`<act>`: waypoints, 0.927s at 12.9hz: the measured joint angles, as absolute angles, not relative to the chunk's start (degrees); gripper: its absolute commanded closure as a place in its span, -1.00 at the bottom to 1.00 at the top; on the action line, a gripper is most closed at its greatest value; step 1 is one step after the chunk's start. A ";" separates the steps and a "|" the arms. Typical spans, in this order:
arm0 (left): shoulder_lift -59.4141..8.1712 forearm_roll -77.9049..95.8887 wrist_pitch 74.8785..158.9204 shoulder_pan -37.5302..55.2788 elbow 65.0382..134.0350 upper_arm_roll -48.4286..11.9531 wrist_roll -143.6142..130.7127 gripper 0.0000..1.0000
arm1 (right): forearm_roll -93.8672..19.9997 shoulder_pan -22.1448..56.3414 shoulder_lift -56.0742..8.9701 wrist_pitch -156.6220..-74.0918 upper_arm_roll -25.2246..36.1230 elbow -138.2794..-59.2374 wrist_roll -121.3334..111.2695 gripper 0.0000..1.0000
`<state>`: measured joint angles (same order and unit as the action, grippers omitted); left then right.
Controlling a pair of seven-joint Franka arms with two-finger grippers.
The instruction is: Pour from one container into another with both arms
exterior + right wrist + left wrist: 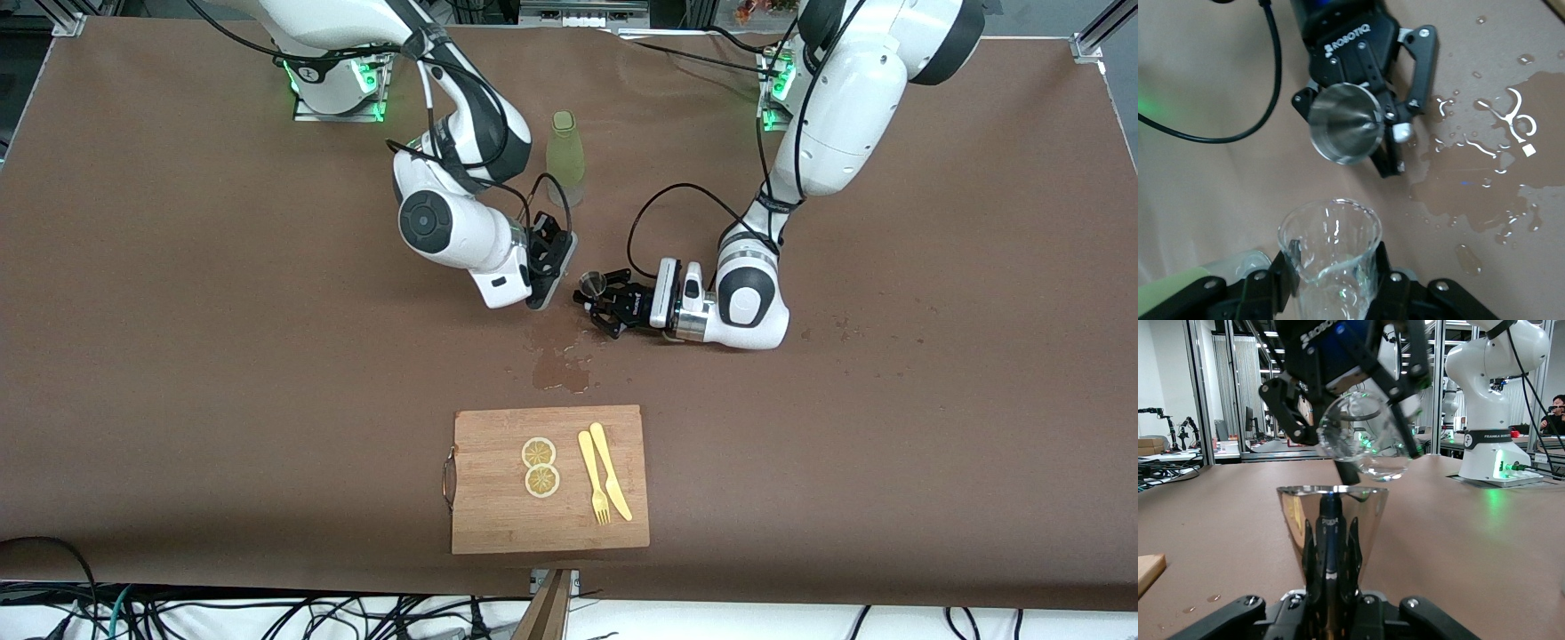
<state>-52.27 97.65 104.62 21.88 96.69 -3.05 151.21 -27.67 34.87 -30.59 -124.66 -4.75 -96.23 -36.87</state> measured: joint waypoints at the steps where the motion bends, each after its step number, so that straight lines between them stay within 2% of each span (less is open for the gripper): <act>1: -52.62 97.92 104.73 22.19 96.34 -3.05 151.21 1.00 | -27.49 35.41 -30.64 -124.65 -4.74 -96.23 -35.98 0.73; 5: -53.44 98.13 105.01 23.40 95.56 -3.03 151.26 1.00 | -23.10 37.28 -30.87 -124.33 -4.74 -96.11 -31.52 0.74; 9: -53.83 99.40 105.32 23.83 95.42 -2.99 152.97 1.00 | -17.46 37.73 -32.56 -117.94 -4.67 -92.22 -27.16 0.73; 12: -53.85 99.52 105.42 23.99 95.42 -2.94 153.39 1.00 | -14.36 37.76 -33.22 -116.09 -4.58 -90.73 -25.23 0.74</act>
